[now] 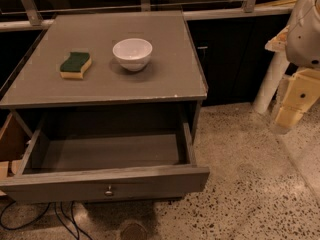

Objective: Close top drawer

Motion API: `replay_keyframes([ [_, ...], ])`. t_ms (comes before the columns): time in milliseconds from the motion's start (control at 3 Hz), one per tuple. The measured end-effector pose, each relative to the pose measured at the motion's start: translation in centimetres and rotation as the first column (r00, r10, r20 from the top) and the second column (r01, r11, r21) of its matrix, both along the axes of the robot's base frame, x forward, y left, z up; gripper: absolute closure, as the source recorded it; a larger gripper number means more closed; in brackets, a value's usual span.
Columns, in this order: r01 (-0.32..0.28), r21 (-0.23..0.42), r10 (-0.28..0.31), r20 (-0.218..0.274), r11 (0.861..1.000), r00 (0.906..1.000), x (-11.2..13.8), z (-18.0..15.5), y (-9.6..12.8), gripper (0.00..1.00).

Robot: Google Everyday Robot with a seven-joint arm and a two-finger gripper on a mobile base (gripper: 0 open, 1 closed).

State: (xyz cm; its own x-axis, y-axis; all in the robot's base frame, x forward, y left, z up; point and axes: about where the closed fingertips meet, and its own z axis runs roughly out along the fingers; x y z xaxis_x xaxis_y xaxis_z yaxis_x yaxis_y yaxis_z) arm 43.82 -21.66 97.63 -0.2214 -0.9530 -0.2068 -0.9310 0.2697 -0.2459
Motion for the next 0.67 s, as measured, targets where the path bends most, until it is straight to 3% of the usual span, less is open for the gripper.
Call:
replay_keyframes([
  [333, 0.0, 0.0, 0.0, 0.0, 1.0, 1.0, 0.0, 0.0, 0.0, 0.0],
  [667, 0.0, 0.0, 0.0, 0.0, 1.0, 1.0, 0.0, 0.0, 0.0, 0.24],
])
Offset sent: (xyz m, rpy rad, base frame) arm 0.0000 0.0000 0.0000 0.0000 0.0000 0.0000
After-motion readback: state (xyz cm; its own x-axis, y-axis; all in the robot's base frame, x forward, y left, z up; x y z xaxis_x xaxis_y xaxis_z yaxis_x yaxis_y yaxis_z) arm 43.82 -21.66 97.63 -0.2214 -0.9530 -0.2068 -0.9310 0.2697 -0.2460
